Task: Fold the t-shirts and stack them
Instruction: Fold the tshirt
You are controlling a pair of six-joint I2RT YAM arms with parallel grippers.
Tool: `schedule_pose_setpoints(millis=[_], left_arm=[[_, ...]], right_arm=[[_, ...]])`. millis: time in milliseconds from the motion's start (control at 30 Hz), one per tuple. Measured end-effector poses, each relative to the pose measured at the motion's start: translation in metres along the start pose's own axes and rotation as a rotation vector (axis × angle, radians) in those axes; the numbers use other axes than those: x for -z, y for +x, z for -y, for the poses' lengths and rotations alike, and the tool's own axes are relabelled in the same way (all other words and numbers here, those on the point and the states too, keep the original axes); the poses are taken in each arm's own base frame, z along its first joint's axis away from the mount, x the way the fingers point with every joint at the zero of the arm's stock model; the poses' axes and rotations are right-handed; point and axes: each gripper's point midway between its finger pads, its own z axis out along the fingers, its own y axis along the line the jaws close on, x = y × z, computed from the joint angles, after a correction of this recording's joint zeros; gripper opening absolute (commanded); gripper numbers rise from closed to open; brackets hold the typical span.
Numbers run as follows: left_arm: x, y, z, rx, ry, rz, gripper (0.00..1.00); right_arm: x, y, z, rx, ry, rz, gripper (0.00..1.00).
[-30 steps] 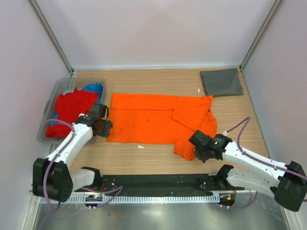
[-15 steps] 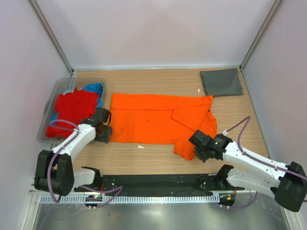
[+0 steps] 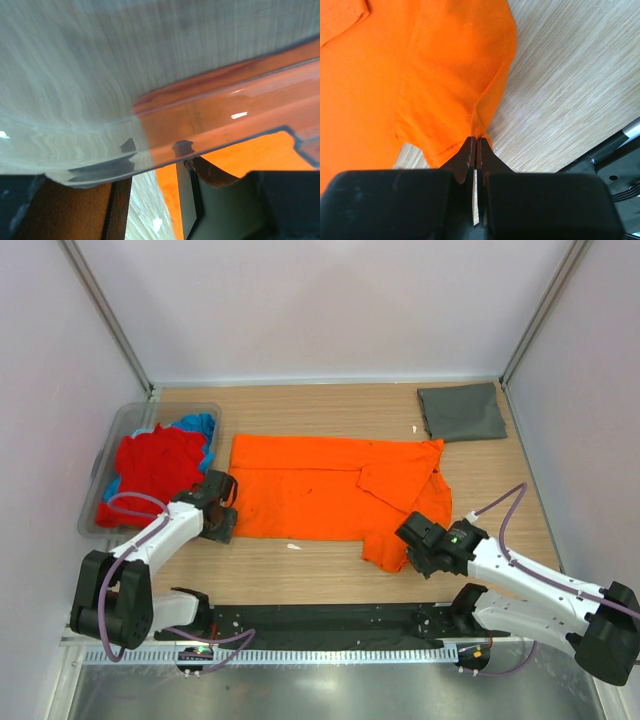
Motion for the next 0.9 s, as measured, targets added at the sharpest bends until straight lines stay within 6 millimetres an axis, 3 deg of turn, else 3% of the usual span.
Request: schedule_pose_setpoints(millis=[433,533,667,900], left_arm=[[-0.008,0.002,-0.004,0.039,-0.014,0.034,0.35],[-0.010,0.001,-0.006,0.045,-0.027,0.042,0.26],[-0.013,0.000,-0.010,0.048,-0.040,0.054,0.02],[-0.014,0.000,-0.011,0.038,-0.042,0.056,0.00]], right_arm=[[0.003,-0.004,0.000,-0.020,-0.017,0.011,0.01],[0.003,-0.006,0.002,-0.022,-0.013,0.017,0.01],[0.005,-0.011,0.005,-0.034,-0.014,0.030,0.01],[0.007,-0.018,0.013,-0.038,0.002,0.057,0.01]])
